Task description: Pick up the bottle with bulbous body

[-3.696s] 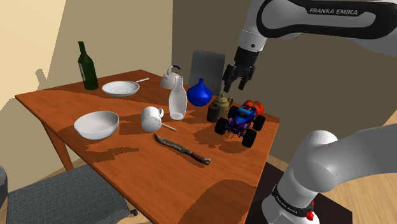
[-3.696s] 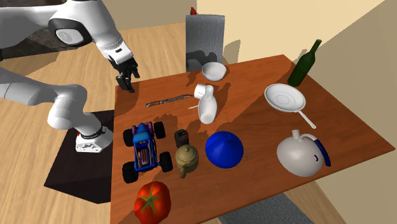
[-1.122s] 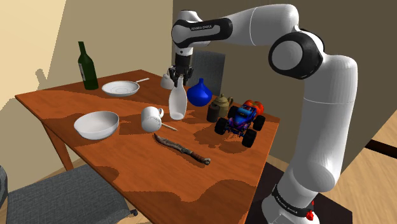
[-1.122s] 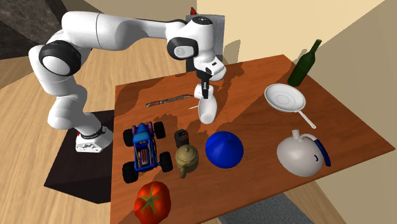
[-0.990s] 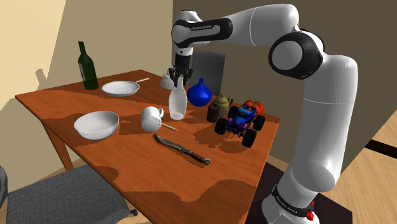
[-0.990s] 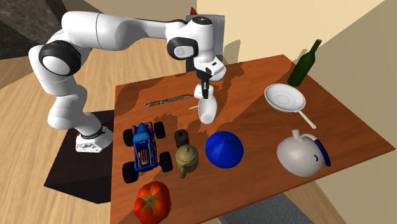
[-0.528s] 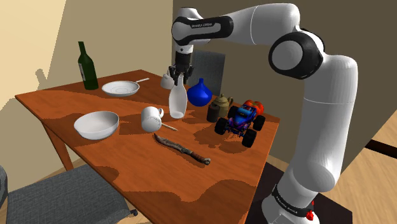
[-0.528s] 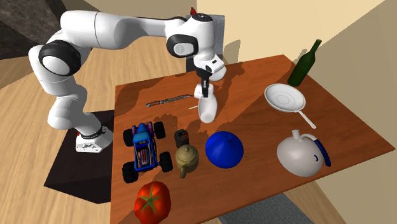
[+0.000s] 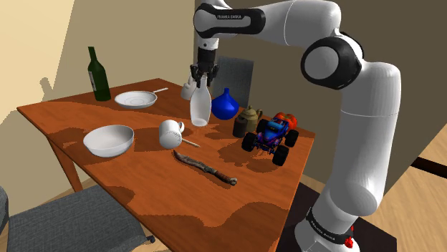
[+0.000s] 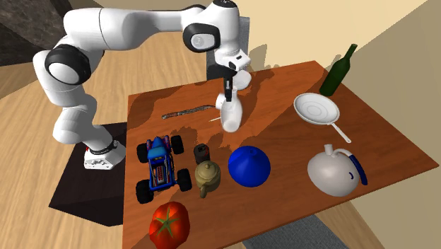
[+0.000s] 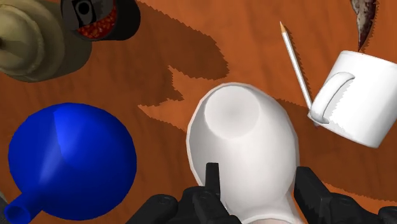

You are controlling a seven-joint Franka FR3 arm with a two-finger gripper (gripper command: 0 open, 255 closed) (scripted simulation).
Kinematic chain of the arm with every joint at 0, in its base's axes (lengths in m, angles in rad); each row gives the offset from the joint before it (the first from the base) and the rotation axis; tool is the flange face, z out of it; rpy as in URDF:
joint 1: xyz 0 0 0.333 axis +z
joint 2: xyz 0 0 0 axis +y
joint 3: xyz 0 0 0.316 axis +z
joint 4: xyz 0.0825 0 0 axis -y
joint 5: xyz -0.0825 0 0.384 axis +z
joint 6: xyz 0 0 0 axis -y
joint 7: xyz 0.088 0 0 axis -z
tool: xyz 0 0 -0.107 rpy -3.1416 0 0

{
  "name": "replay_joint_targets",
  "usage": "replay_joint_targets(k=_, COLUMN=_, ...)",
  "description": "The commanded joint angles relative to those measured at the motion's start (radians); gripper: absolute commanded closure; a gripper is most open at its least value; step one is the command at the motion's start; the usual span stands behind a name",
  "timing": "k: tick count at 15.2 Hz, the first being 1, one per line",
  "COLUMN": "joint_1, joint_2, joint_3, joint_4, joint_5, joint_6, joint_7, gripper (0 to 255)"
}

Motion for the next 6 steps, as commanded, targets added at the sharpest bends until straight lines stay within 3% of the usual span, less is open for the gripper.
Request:
replay_joint_targets(k=1, joint_1=-0.001, joint_2=0.008, joint_3=0.000, joint_4=0.041, joint_5=0.000, joint_6=-0.033, joint_7=-0.001, gripper=255)
replay_joint_targets(k=6, joint_1=-0.002, joint_2=0.021, joint_3=0.000, joint_4=0.103, joint_5=0.001, joint_6=-0.082, joint_7=-0.001, gripper=255)
